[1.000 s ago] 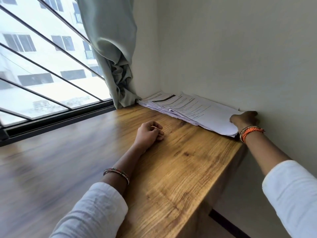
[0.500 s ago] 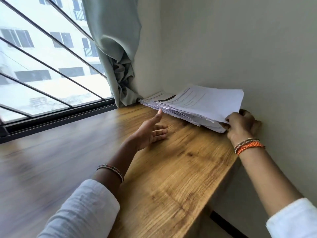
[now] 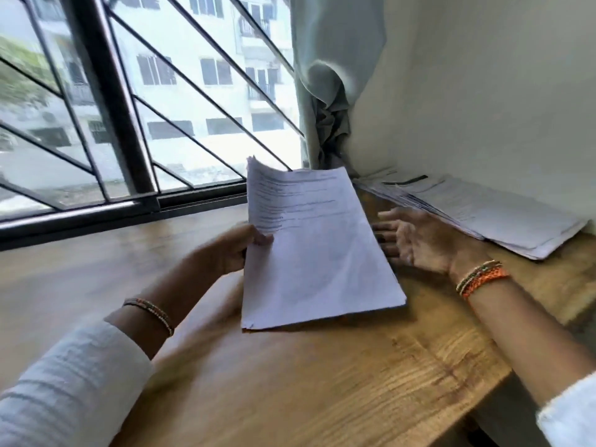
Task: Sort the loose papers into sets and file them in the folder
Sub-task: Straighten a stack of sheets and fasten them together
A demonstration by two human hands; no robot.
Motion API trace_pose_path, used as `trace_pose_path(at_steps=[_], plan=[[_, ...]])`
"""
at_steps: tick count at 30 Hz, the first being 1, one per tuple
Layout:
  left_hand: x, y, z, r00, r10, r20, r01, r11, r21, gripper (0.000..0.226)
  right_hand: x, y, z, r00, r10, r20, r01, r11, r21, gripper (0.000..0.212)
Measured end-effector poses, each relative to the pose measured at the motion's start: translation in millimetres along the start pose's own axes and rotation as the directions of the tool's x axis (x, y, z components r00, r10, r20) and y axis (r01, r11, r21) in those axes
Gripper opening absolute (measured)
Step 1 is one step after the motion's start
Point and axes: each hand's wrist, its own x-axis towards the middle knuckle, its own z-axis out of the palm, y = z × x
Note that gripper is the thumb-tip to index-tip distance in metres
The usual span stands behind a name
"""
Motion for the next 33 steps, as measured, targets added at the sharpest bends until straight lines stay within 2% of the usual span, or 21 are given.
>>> trace_pose_path(at_steps=[2, 3, 5, 7, 9, 10, 12, 13, 14, 15, 16, 17, 18, 19, 21, 23, 25, 27, 30, 33], plan=[[-25, -8, -25, 0.999, -0.026, -0.044, 0.027, 0.999, 0.022, 0.031, 24, -3, 33, 0.997, 0.062, 0.047, -0.054, 0.986, -0.156, 0.061], [-36, -11, -32, 0.996, -0.046, -0.073, 0.047, 0.999, 0.022, 0.026, 33, -4, 54, 0.998, 0.058, 0.029, -0.050, 0.972, -0.230, 0.050], [-59, -17, -48, 0.982, -0.094, -0.162, 0.095, 0.995, -0.001, 0.022, 52, 1, 102, 0.999, -0.021, -0.029, 0.008, 0.922, -0.388, 0.014], [-81, -22, -69, 0.947, -0.113, -0.302, 0.111, 0.994, -0.025, 0.020, 69, 16, 140, 0.998, 0.013, 0.067, 0.016, 0.908, -0.418, 0.018], [-104, -27, -98, 0.865, -0.068, -0.496, 0.071, 0.997, -0.014, 0.016, 76, 34, 168, 0.973, 0.096, 0.208, 0.001, 0.907, -0.422, 0.026], [-115, -29, -111, 0.829, -0.037, -0.558, 0.052, 0.999, 0.011, 0.015, 78, 37, 177, 0.966, 0.112, 0.233, 0.005, 0.894, -0.448, 0.025], [-137, -33, -133, 0.802, 0.000, -0.597, 0.025, 0.999, 0.034, 0.018, 84, 35, 200, 0.969, 0.068, 0.236, 0.082, 0.818, -0.569, 0.021], [-144, -34, -138, 0.795, 0.013, -0.607, 0.015, 0.999, 0.042, 0.017, 90, 31, 209, 0.978, 0.015, 0.206, 0.131, 0.728, -0.673, 0.036], [-151, -35, -143, 0.781, 0.021, -0.625, 0.012, 0.999, 0.048, 0.015, 102, 27, 220, 0.979, -0.071, 0.191, 0.198, 0.561, -0.804, 0.057], [-153, -35, -144, 0.778, 0.028, -0.628, 0.007, 0.999, 0.054, 0.013, 110, 24, 232, 0.956, -0.204, 0.212, 0.273, 0.345, -0.898, 0.072], [-155, -36, -144, 0.782, 0.044, -0.622, 0.002, 0.997, 0.073, 0.012, 116, 23, 246, 0.895, -0.340, 0.290, 0.353, 0.139, -0.925, 0.074], [-153, -37, -142, 0.794, 0.069, -0.604, -0.006, 0.994, 0.105, 0.012, 124, 25, 260, 0.825, -0.416, 0.382, 0.413, -0.017, -0.911, 0.068], [-152, -40, -140, 0.804, 0.098, -0.587, -0.019, 0.990, 0.139, 0.013, 129, 28, 276, 0.780, -0.429, 0.456, 0.459, -0.104, -0.882, 0.057], [-148, -43, -138, 0.813, 0.130, -0.568, -0.039, 0.985, 0.169, 0.014, 136, 31, 290, 0.776, -0.392, 0.494, 0.487, -0.126, -0.864, 0.049], [-147, -48, -138, 0.801, 0.173, -0.574, -0.080, 0.980, 0.183, 0.013, 145, 38, 318, 0.807, -0.307, 0.505, 0.527, -0.014, -0.850, 0.042], [-143, -48, -141, 0.780, 0.185, -0.597, -0.119, 0.982, 0.149, 0.014, 153, 44, 332, 0.816, -0.318, 0.483, 0.535, 0.099, -0.839, 0.032], [-141, -47, -142, 0.774, 0.192, -0.603, -0.148, 0.981, 0.122, 0.013, 156, 48, 335, 0.810, -0.336, 0.481, 0.551, 0.152, -0.821, 0.025], [-138, -50, -142, 0.769, 0.237, -0.594, -0.163, 0.971, 0.176, 0.014, 159, 51, 335, 0.797, -0.323, 0.510, 0.584, 0.199, -0.787, 0.025], [-140, -53, -141, 0.745, 0.310, -0.590, -0.117, 0.933, 0.341, 0.027, 159, 55, 338, 0.762, -0.343, 0.549, 0.633, 0.220, -0.742, 0.030], [-142, -51, -140, 0.717, 0.299, -0.629, -0.055, 0.924, 0.377, 0.027, 160, 62, 337, 0.747, -0.374, 0.549, 0.640, 0.183, -0.746, 0.028]])
